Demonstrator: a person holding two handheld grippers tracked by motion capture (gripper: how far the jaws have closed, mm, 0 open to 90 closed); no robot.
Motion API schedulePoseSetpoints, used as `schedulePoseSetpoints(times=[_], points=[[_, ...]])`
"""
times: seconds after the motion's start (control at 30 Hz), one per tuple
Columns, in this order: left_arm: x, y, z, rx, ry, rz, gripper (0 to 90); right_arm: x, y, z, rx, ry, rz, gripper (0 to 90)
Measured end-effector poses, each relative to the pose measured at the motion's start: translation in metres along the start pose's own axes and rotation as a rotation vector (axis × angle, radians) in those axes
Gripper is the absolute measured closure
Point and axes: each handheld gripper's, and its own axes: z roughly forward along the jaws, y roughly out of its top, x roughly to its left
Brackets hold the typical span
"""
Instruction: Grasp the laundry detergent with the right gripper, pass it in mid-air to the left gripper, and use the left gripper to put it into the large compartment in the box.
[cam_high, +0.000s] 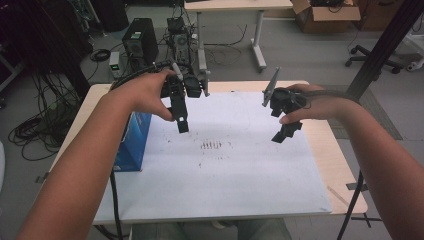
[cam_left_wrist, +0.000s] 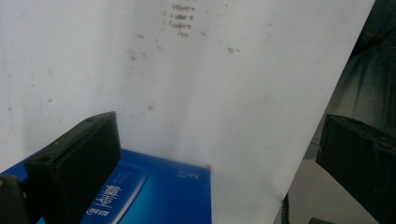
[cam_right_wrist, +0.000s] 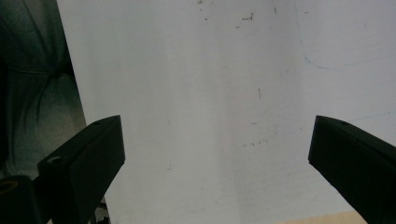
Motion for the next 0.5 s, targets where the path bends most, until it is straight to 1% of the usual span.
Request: schedulePoseSetpoints(times=[0.1, 0.13, 0.2, 0.23, 0.3, 0.37, 0.47, 0.5], points=[[0.0007, 0.0005, 0.0004, -0.008, 0.002, 0.002, 0.3, -0.0010, -0.0003, 0.0001, 0.004, 0.002, 0.001, 3.6], [0.0010, 0.0009, 0.0005, -0.004, -0.001, 0.003, 0.3, -0.0015, -0.0004, 0.0007, 0.004, -0.001, 0.001, 3.6], [0.0007, 0.0011, 0.0010, 0.000, 0.005, 0.008, 0.3, -0.0014, -0.0005, 0.0014, 0.007, 0.000, 0.005, 3.7], [0.0007, 0.0011, 0.0012, -0.003, 0.004, 0.007, 0.3, -0.0017, -0.0002, 0.0022, 0.000, -0.002, 0.000, 3.7], [0.0005, 0.0013, 0.0004, 0.001, 0.007, 0.009, 0.3, -0.0007, 0.0002, 0.0025, 0.002, 0.003, 0.007, 3.8], [0.0004, 0.0010, 0.0001, -0.006, 0.005, 0.007, 0.3, -0.0003, 0.0007, 0.0033, 0.003, 0.001, 0.008, 3.6], [-0.0006, 0.0011, 0.0004, 0.002, 0.006, 0.009, 0.3, 0.0008, 0.0012, 0.0039, 0.006, 0.003, 0.007, 3.7], [-0.0009, 0.0009, 0.0009, -0.002, 0.006, 0.009, 0.3, 0.0010, 0.0015, 0.0040, 0.002, 0.003, 0.000, 3.7]])
